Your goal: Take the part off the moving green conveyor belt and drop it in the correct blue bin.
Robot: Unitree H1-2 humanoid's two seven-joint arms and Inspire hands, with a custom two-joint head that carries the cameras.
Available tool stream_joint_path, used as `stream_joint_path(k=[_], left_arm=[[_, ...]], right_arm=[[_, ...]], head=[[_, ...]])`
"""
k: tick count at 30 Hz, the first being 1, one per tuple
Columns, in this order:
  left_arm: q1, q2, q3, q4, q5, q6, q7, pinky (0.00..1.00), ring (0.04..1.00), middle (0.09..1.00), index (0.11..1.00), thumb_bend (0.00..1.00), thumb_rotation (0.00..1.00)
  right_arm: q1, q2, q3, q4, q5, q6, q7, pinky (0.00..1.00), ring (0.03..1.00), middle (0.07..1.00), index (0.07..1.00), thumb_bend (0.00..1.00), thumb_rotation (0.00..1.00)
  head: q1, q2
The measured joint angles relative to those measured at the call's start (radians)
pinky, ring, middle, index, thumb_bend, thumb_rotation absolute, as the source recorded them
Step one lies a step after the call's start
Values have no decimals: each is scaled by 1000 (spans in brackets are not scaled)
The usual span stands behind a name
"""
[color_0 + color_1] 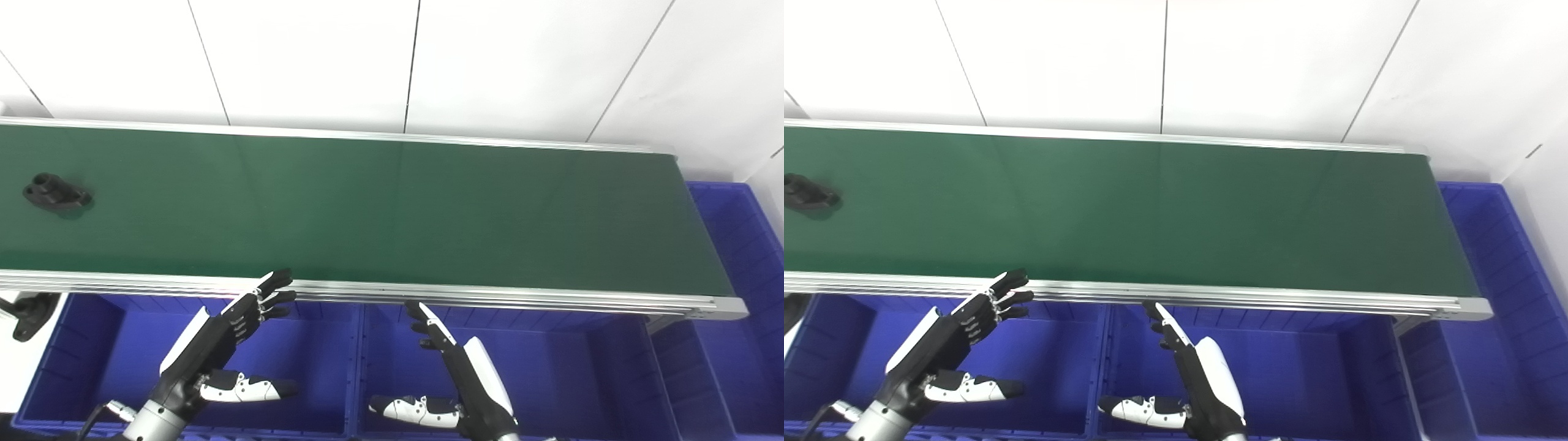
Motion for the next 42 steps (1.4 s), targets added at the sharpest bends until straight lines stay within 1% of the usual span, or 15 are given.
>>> stream_joint_path(k=[6, 10, 11, 18, 22, 26, 29, 34, 39, 42], left_arm=[[0, 0, -3, -2, 6, 10, 0, 836, 890, 938, 922, 732, 128], [0, 0, -4, -3, 13, 12, 0, 835, 888, 935, 924, 736, 123], [0, 0, -4, -4, 12, 14, -1, 841, 890, 938, 927, 731, 105], [-1, 0, -7, -4, 15, 16, -1, 830, 878, 932, 924, 735, 114], [-1, 0, -9, -8, 15, 16, -1, 840, 884, 931, 926, 734, 109], [-1, 0, -10, -32, 15, 19, 0, 847, 889, 937, 925, 737, 111], [-1, 0, -10, -32, 15, 19, 0, 840, 886, 936, 923, 738, 117], [-2, 0, -10, -32, 15, 19, 0, 838, 886, 937, 927, 737, 111], [-2, 0, -10, -32, 15, 19, 0, 836, 885, 937, 923, 743, 113], [-2, 0, -11, -31, 16, 19, 0, 832, 883, 937, 924, 744, 113]], right_arm=[[0, -2, 1, -3, -2, 0, 0, 815, 884, 919, 936, 754, 319], [0, -2, 1, -3, -1, 0, 0, 822, 884, 917, 936, 754, 309], [0, -3, 1, -2, -1, 0, -1, 821, 880, 913, 936, 752, 298], [0, -12, 0, -2, 6, -1, -4, 810, 882, 919, 938, 756, 335], [0, -15, 0, -3, 7, -1, -4, 832, 890, 917, 939, 751, 321], [0, -15, 0, -3, 9, -1, -4, 826, 889, 920, 939, 756, 326], [0, -15, 0, -4, 8, -1, -4, 808, 878, 918, 937, 756, 329], [0, -14, 0, -4, 8, -1, -6, 815, 880, 915, 938, 755, 326], [0, -14, 0, -4, 8, -1, -6, 812, 881, 918, 940, 759, 321], [0, -15, 0, -4, 10, -1, -6, 823, 882, 916, 938, 754, 306]], head=[[6, -2], [14, 6], [24, 5], [28, 12], [32, 17], [26, 17], [25, 17], [25, 17], [29, 8], [47, 9]])
